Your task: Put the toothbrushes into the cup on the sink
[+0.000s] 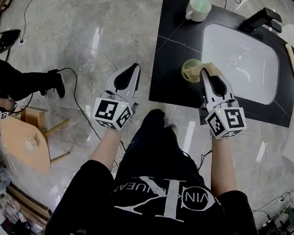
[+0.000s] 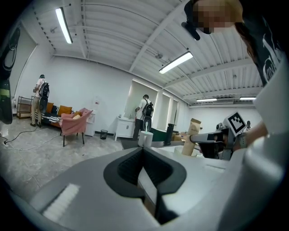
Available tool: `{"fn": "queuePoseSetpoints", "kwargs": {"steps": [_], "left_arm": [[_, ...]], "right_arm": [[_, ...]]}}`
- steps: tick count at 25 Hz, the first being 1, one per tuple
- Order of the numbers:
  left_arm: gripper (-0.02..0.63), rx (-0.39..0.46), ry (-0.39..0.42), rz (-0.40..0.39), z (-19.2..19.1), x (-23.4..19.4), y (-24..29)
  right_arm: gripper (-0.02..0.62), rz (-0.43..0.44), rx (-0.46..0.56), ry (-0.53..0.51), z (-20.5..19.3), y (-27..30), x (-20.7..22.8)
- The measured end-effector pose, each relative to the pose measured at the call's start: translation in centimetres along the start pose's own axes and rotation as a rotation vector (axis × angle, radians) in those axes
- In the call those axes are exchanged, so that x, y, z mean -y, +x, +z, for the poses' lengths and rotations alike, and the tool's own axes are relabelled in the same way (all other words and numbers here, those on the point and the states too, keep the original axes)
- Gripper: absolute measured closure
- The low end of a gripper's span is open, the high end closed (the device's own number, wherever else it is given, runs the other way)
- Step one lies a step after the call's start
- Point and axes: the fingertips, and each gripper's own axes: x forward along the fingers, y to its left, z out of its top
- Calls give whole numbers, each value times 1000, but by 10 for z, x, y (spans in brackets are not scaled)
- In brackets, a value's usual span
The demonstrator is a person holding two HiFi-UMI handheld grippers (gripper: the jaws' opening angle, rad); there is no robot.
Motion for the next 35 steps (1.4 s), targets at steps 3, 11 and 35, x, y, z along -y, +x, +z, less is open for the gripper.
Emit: {"fn": "queuePoseSetpoints", "kwargs": {"steps": [3,11,35], "left_arm": [[595,0,-2,3,1,0,-1],[595,0,-8,4,-3,2,-6],[595,16,4,32,-8,22,-37]], "right_arm": [[538,-9,-12,-18,0,1,3],[535,-29,-39,-34,-7,0,9],[434,-49,-22,42,-20,-49,12]]}}
